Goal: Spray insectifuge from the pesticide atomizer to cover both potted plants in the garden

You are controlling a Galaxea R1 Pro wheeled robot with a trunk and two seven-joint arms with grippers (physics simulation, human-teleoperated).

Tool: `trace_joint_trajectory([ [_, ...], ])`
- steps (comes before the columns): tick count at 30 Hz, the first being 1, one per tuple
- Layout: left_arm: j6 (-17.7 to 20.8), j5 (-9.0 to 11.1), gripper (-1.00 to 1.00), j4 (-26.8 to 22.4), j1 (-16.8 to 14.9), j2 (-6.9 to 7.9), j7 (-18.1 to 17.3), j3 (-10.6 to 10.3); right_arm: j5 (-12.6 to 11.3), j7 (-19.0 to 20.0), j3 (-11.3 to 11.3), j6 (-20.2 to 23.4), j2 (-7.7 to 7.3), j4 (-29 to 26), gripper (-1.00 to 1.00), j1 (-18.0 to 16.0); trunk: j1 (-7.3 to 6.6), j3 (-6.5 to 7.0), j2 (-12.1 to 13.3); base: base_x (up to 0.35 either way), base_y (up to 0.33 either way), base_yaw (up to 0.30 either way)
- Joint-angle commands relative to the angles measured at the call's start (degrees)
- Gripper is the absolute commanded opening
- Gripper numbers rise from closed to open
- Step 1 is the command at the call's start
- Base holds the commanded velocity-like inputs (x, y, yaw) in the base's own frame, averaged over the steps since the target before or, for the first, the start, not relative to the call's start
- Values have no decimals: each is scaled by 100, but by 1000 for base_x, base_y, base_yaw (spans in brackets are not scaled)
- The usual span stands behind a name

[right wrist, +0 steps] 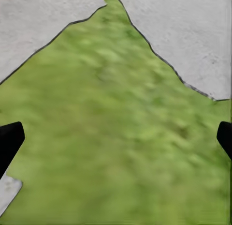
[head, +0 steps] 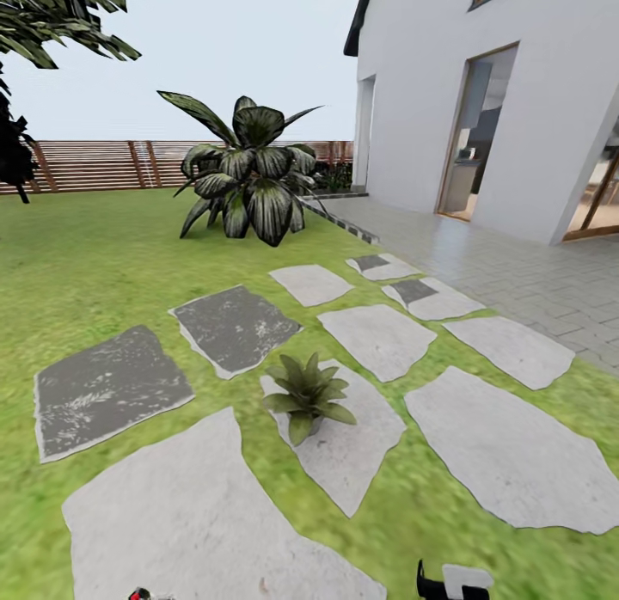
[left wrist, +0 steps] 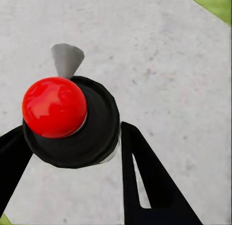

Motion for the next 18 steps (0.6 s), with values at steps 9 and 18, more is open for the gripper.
trace_joint_trajectory([
  [9, 43, -481, -100, -35, -177, 9, -76, -747, 1657, 285, -64, 20, -34, -405, 100, -10, 1, -5, -2, 55, -61, 0],
  [18, 2477, -3583, -100, -1489, -1334, 332, -5838, -1098, 3658, 5471, -64, 1151, -25, -2409, 100, -124, 1, -5, -2, 0, 0, 0],
])
